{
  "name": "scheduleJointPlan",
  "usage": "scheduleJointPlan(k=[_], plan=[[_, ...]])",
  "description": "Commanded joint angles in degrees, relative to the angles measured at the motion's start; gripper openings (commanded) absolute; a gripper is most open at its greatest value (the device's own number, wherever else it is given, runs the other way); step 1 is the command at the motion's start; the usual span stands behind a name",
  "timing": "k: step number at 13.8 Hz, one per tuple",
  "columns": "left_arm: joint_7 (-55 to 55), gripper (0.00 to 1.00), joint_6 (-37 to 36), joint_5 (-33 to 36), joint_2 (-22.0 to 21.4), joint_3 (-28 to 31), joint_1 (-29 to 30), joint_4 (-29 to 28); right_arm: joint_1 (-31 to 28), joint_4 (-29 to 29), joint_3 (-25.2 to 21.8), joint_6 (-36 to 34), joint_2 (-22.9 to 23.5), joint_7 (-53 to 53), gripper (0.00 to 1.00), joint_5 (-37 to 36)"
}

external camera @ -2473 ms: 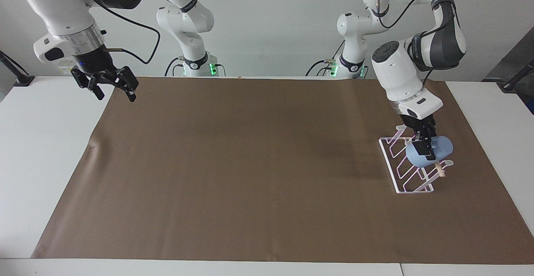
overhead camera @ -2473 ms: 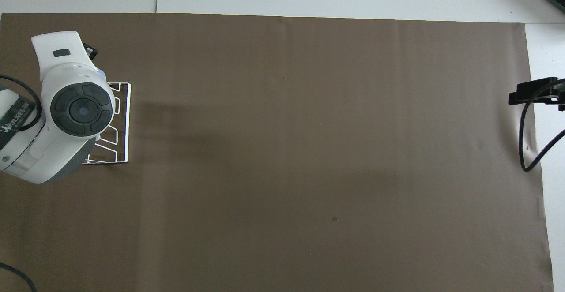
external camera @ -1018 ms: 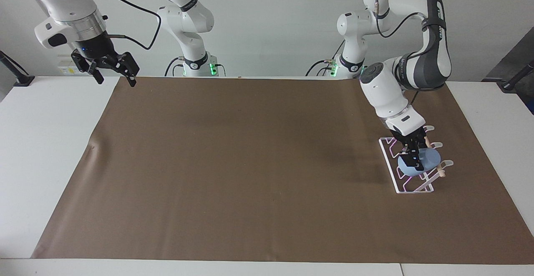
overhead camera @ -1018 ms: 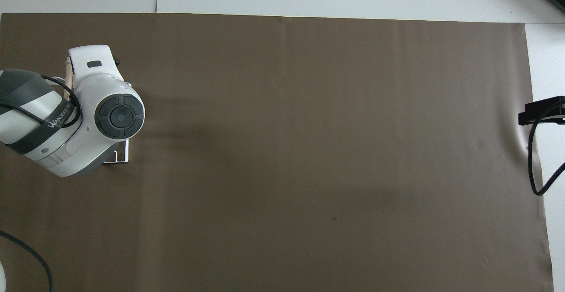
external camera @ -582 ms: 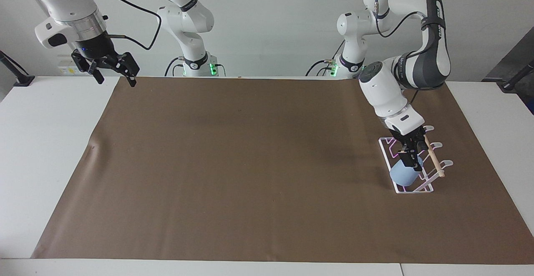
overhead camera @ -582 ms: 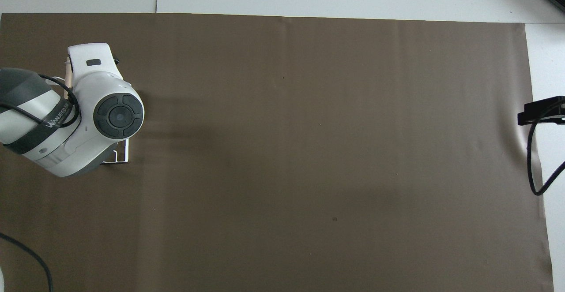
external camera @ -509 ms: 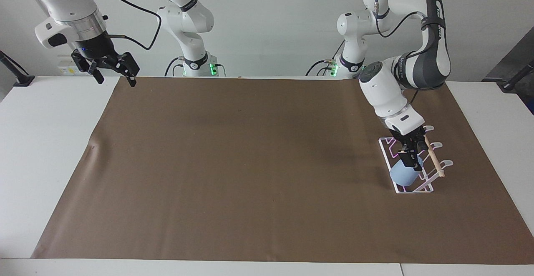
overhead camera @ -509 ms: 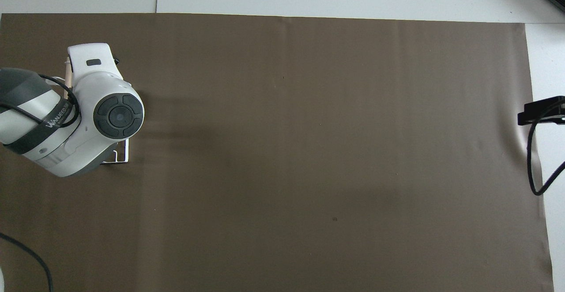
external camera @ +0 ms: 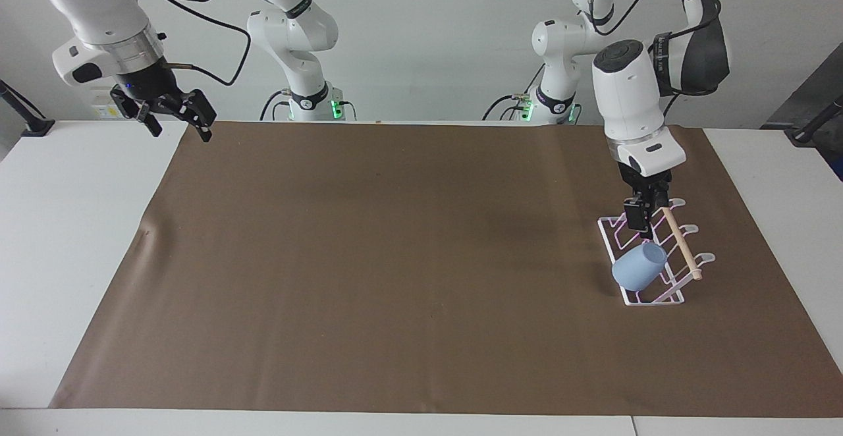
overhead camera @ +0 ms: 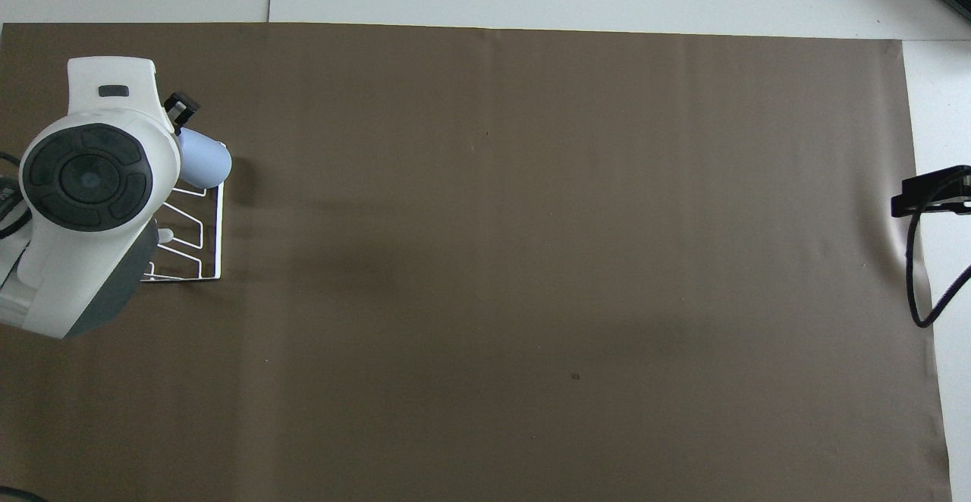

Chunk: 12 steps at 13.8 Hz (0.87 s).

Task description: Hang cup on cup holder

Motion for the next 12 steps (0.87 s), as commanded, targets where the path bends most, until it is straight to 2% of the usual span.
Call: scheduleJointPlan(k=[1, 3, 6, 7, 10, 12], plan=[[16.8, 0.97, -4.6, -9.5, -2.2, 0.5, 0.4, 1.7, 0.2, 0.4, -0.1, -1.3, 0.0, 1.0, 1.0, -1.0], [31.1, 0.97, -9.8, -17.2, -1.9, 1.1, 1.0, 6.0, 0.3, -0.8, -0.1, -1.3, -0.9, 0.9, 1.0, -1.0], [45.8, 0.97, -15.3, -26.0, -1.8, 1.1, 3.5, 9.5, 1.0, -1.0, 0.2, -1.2, -1.1, 1.3, 1.0, -0.8], [49.6, 1.0, -16.4, -27.5, -1.8, 1.2, 3.6, 10.3, 1.1, -1.0, 0.4, -1.3, -1.2, 1.3, 1.0, -0.7], [59.3, 1.0, -21.5, -30.3, -0.4, 1.6, 4.8, 14.4, 1.2, -1.0, 0.6, -1.3, -1.9, 0.6, 1.0, -0.7], [66.0, 1.0, -24.9, -32.2, 0.3, 6.9, 2.7, 16.9, 1.3, -0.9, 0.6, -1.2, -2.0, 0.6, 1.0, -0.7]])
